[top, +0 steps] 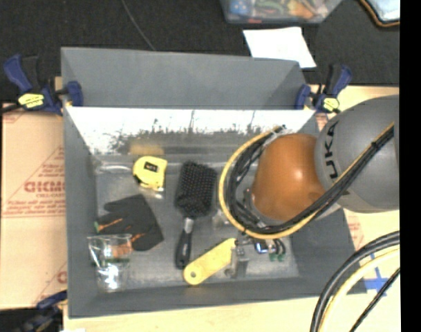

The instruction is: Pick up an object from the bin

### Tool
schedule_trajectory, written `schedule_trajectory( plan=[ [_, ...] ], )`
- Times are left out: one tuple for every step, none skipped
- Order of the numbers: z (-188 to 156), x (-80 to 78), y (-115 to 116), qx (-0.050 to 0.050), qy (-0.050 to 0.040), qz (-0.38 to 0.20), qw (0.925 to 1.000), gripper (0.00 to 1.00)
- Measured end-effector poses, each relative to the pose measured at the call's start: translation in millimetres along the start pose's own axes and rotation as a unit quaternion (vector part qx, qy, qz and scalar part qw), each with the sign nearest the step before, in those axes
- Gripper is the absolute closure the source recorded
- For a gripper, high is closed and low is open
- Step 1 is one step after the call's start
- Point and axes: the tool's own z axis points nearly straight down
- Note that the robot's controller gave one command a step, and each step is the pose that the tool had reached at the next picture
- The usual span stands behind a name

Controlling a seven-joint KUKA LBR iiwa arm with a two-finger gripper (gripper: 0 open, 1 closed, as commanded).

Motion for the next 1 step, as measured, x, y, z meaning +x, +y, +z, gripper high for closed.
schedule_trajectory(
  plan=[
    [55.0, 1.5, 40.0, -0.001, 0.0006, 0.055, 0.9985, 0.0]
  ],
)
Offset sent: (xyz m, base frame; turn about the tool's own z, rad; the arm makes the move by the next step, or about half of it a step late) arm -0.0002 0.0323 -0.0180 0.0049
